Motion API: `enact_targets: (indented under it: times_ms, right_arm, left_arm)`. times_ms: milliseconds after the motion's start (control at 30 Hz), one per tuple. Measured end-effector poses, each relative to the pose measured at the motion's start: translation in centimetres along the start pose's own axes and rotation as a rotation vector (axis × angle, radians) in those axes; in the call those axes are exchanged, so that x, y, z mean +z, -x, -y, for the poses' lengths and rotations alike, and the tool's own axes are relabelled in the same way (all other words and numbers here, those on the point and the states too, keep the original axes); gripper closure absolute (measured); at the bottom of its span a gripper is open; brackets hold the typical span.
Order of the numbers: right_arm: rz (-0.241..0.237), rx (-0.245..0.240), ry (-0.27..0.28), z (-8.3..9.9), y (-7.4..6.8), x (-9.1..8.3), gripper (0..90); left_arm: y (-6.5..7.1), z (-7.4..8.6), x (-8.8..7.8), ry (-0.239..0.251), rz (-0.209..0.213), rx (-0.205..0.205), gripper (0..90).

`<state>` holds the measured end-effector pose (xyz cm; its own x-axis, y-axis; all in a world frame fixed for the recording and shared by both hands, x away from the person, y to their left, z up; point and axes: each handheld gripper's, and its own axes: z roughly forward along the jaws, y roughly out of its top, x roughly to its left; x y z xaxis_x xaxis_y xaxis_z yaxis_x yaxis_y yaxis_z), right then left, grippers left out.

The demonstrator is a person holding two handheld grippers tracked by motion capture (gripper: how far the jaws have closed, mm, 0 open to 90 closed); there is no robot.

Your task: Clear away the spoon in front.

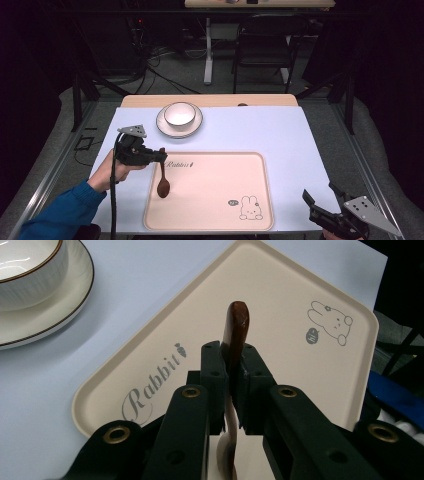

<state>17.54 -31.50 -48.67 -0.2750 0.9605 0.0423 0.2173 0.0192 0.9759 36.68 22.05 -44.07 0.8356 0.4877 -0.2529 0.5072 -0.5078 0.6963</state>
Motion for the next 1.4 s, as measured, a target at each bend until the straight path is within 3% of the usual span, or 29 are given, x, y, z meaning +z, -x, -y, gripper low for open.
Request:
enact_targets:
  times_ms: [467, 733, 1400]
  right_arm:
    - [0.001, -0.002, -0.002, 0.0, 0.0, 0.0, 13.8]
    - [0.002, -0.002, -0.003, 0.0, 0.0, 0.0, 13.8]
    - [0.002, -0.003, -0.006, 0.0, 0.1, 0.1, 13.8]
  left_arm:
    - [-1.2, 0.8, 1.2, 0.007, -0.002, -0.064, 81.6]
    - [-2.2, 1.7, 2.6, 0.028, 0.002, -0.142, 80.6]
    - [-3.7, 3.1, 5.1, -0.005, -0.023, -0.222, 78.1]
